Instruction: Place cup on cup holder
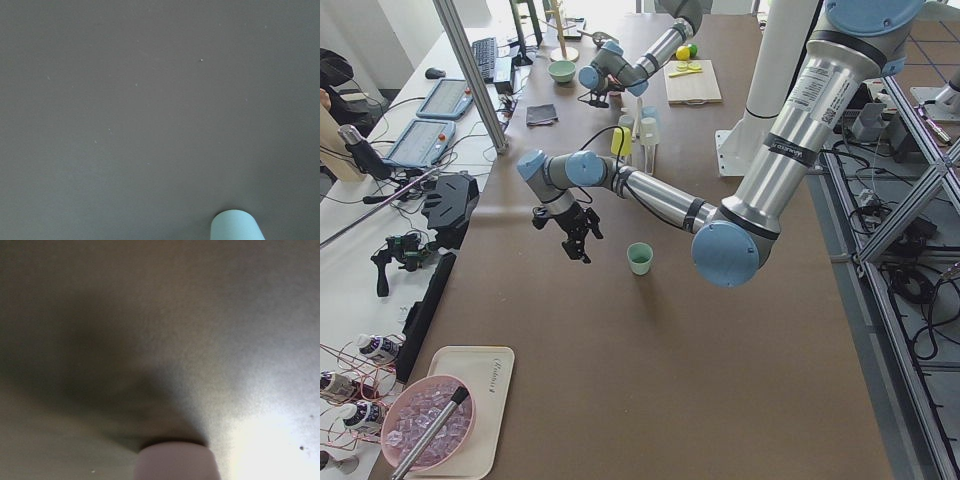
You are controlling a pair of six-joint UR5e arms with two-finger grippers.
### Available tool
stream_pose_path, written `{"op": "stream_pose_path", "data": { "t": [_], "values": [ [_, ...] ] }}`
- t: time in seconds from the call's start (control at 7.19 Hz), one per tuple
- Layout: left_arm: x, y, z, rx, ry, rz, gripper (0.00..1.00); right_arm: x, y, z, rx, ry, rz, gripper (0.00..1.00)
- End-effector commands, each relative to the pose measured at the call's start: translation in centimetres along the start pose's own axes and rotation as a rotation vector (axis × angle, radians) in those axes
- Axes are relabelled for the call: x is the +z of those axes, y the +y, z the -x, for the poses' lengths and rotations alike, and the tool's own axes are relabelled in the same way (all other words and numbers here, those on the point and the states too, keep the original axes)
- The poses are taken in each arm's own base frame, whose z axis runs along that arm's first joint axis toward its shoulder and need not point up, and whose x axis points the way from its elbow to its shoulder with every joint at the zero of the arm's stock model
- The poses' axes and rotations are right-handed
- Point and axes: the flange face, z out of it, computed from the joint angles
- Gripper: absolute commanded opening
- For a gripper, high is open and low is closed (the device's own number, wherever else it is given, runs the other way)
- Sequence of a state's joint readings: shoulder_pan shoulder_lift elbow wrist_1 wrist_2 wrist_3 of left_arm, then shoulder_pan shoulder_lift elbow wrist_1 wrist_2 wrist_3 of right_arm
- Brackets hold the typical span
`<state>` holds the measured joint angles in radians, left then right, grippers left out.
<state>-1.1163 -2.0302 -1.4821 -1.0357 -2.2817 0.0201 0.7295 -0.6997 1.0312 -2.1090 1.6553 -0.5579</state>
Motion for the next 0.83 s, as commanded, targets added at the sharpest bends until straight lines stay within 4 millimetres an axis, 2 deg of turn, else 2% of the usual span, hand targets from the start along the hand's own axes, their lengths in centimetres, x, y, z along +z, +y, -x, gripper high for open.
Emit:
{"op": "stream_pose_path", "data": {
  "t": [0.0, 0.14, 0.28, 0.56, 0.7],
  "values": [
    [1.5, -0.2, -0.8, 0.005, 0.011, 0.034, 0.98, 1.1, 0.2, 0.0, -0.011, 0.000, 0.011, 1.00],
    [3.6, -0.6, -0.6, 0.007, 0.013, 0.072, 0.98, 1.7, 0.4, 0.0, -0.010, 0.000, 0.015, 1.00],
    [5.1, -1.0, -2.1, 0.026, 0.006, 0.098, 0.98, 1.6, 0.5, 0.0, -0.010, 0.001, 0.013, 1.00],
    [5.7, -1.2, -2.2, 0.014, 0.037, 0.112, 0.98, 2.7, 1.1, 0.3, -0.010, 0.002, 0.011, 1.00],
    [6.9, -1.5, -2.2, -0.001, 0.065, 0.136, 0.98, 2.9, 1.3, 0.3, -0.012, 0.005, 0.006, 1.00]
  ]
}}
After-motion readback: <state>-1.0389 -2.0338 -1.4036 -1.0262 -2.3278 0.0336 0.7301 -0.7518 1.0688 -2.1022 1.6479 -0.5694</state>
